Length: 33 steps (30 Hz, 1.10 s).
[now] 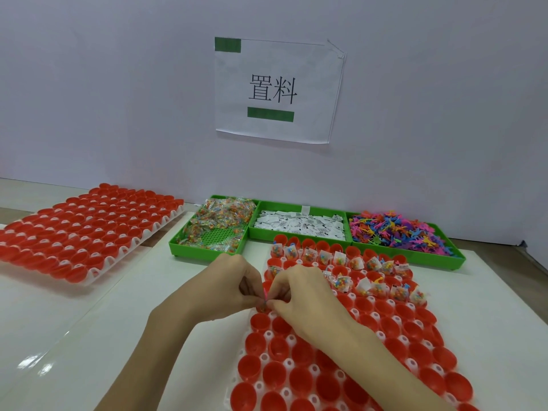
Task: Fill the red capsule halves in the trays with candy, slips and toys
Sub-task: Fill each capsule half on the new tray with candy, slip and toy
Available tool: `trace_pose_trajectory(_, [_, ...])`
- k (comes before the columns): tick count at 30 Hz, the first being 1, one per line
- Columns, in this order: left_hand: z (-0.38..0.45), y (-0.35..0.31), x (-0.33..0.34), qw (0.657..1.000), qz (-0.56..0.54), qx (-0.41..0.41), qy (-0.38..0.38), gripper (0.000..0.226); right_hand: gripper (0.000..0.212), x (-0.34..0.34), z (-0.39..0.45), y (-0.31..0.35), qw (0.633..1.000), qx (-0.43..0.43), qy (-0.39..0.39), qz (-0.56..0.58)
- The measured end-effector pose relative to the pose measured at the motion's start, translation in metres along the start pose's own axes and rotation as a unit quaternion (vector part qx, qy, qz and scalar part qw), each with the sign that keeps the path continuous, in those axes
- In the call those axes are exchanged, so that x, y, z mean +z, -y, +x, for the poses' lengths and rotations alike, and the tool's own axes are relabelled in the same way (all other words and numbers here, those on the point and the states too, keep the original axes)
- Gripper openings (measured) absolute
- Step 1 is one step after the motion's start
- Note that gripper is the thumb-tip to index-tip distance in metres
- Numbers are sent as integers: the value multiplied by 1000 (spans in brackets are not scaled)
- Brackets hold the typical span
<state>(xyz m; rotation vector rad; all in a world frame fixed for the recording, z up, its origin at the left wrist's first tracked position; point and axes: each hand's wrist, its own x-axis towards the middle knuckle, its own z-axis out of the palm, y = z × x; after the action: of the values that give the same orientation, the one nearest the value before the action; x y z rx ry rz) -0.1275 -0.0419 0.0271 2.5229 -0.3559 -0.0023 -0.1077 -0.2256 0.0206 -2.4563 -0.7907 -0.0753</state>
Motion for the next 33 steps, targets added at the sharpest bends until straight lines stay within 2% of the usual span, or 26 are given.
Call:
trace_pose_trajectory(5, [-1, -3, 0, 1000, -1, 2, -17, 9, 9, -10, -6, -5, 999, 17, -6, 39])
trace_pose_trajectory(16, [-5, 0, -8, 999, -42, -14, -14, 11, 39, -82, -42, -61, 978, 83, -121, 151])
trace_pose_trajectory(19, [-4, 1, -10, 997, -29, -38, -65, 22, 39, -93, -56, -87, 966, 101, -168, 167])
trace_pose_trajectory(23, [0, 7, -5, 989, 14, -61, -131, 25, 40, -95, -66, -112, 947, 116, -233, 190])
trace_pose_trajectory(28, [8, 16, 5, 970, 64, -78, -222, 25, 36, -94, -70, -120, 942, 126, -244, 191])
trace_pose_trajectory(33, [19, 27, 21, 930, 103, -126, -330, 15, 36, -95, -77, -123, 940, 134, -254, 186])
